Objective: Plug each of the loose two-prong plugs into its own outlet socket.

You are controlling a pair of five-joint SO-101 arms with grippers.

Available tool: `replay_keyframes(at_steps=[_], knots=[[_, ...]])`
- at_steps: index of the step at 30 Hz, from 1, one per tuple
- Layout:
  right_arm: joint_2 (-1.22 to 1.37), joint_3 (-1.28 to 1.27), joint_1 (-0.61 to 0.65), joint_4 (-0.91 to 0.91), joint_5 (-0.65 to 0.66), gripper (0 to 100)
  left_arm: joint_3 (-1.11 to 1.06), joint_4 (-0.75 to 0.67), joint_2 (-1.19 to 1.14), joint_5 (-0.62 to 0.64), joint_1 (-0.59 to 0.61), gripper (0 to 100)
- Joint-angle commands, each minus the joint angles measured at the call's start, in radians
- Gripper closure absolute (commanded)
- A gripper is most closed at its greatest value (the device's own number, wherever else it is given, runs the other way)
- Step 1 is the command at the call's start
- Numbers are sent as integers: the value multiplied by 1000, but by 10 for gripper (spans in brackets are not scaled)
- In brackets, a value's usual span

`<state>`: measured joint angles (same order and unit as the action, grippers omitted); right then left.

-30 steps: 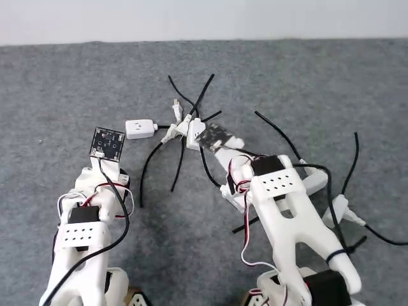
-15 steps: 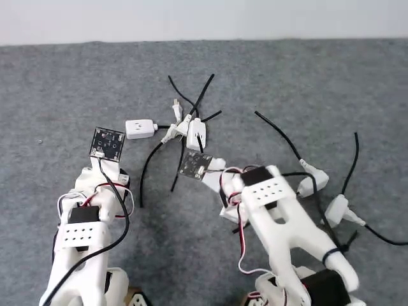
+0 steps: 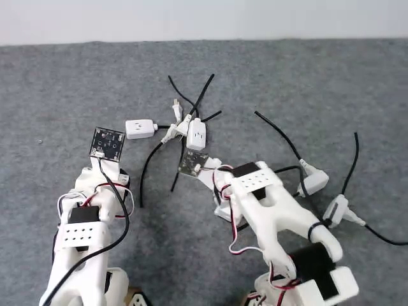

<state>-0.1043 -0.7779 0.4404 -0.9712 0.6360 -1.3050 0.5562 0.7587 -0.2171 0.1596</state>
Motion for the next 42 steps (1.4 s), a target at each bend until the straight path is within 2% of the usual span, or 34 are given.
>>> replay_keyframes(at_steps=[1,7,9,14,17,20,22,26,29,32,36,39,42], knots=[[-19,72,94,-42,-270,990,10,-23,20,0,-3,909],[-90,107,219,-15,-818,991,10,-23,20,0,-3,909],[-93,110,260,22,-922,989,10,-23,20,0,-3,909],[-74,83,337,120,-922,966,10,-20,20,0,-6,909],[-24,81,364,125,-922,855,10,-15,20,3,-12,909],[7,95,372,122,-919,734,21,63,28,8,-69,909],[4,120,374,81,-893,697,38,112,28,15,-115,908],[-27,195,367,-50,-832,696,107,221,28,203,-129,908],[-90,236,364,-174,-752,696,154,330,28,293,-158,876],[-194,238,283,-268,-684,696,174,413,28,422,-215,784],[-343,235,-1,-312,-672,697,153,368,18,694,-319,635],[-400,201,-159,-300,-674,697,119,293,18,813,-479,618],[-404,137,-179,-257,-674,697,104,259,17,867,-572,618]])
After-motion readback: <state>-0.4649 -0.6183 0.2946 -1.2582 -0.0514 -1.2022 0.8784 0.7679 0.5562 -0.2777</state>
